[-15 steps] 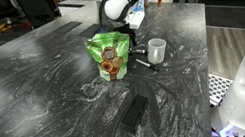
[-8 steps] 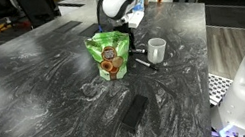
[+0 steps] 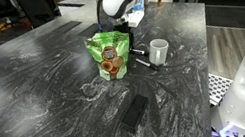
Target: Put one black marker in the mug.
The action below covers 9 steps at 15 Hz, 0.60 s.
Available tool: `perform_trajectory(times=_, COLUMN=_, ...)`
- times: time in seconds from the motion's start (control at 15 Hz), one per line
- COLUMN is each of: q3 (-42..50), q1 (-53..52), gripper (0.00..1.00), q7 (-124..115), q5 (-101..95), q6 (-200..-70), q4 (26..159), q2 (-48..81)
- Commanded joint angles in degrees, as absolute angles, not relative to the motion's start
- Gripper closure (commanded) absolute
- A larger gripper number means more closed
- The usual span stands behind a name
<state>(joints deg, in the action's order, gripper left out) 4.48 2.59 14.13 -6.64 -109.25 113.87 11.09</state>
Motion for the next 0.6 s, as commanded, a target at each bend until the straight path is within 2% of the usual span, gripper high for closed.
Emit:
perform_trajectory(times=0.0, q3=3.9, q1=3.9, gripper=0.96, q7=15.6, q5=-5.8, q6=-106.7, q4=113.2, q2=9.9)
perform_trajectory(times=0.27, q3=3.6, q1=3.4, gripper=0.96, q7=14.9, q5=-5.1, q6=-105.2, q4=113.1, q2=5.5)
perform_trajectory(times=0.53, q3=3.3, q1=3.0, gripper=0.96, q7=13.3, q5=-3.1, q6=-109.1, q4=115.4, q2=-0.4)
